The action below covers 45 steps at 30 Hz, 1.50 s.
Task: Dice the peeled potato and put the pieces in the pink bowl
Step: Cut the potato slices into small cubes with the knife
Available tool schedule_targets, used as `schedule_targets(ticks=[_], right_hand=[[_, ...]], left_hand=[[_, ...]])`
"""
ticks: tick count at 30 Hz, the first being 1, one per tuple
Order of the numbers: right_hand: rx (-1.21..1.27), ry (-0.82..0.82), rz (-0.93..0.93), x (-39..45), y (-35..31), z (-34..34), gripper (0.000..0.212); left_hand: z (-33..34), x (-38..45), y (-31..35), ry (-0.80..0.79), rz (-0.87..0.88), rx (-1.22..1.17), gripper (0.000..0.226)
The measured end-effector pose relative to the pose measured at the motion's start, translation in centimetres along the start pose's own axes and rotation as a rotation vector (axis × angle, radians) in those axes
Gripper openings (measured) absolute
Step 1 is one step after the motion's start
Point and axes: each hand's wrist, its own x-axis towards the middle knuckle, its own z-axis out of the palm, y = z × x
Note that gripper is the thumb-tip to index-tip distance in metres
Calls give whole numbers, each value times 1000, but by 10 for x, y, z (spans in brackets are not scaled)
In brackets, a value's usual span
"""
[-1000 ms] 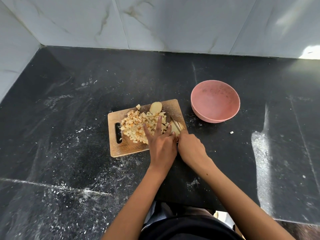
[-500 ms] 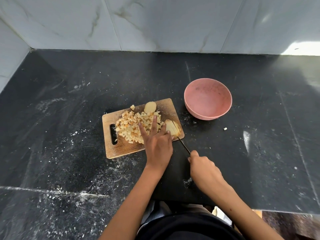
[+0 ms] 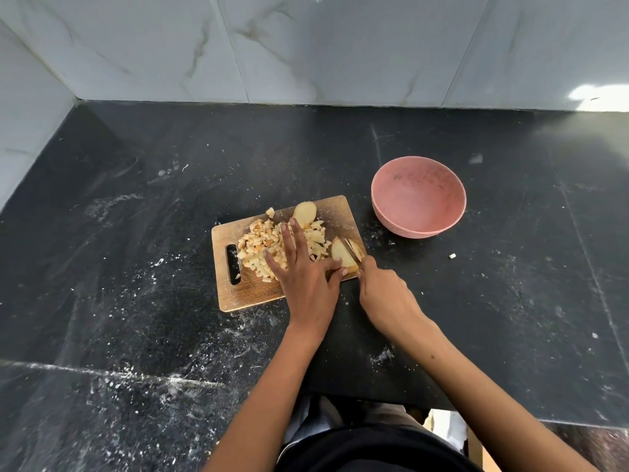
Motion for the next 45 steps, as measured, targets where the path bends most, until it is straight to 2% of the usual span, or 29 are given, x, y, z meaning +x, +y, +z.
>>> schedule_targets(ticks=[6, 14, 19, 22, 28, 32, 35, 40, 45], right_hand=[[-33, -12, -7, 4, -9, 0, 25], [-58, 6, 95, 7, -23, 5, 29], [-132, -65, 106, -8, -8, 10, 48], [-146, -119, 122, -22, 6, 11, 25], [-154, -103, 91, -44, 23, 18, 3], [-67, -81, 47, -53, 30, 13, 17], [-5, -2, 23, -55, 26, 6, 25], [-83, 54, 14, -32, 7, 2, 25], [-144, 66, -22, -14, -3, 7, 35]], left_hand=[[-1, 0, -1, -31, -15, -11, 3], [-1, 1, 0, -23, -43, -4, 4], [-5, 3, 1, -54, -71, -10, 4], [-4, 2, 1, -37, -61, -19, 4], [-5, 1, 1, -61, -57, -18, 4], [-3, -1, -1, -56, -49, -13, 4], [-4, -1, -1, -45, -49, -29, 4], [-9, 4, -1, -83, -71, -14, 2], [-12, 5, -1, -110, -74, -20, 5]])
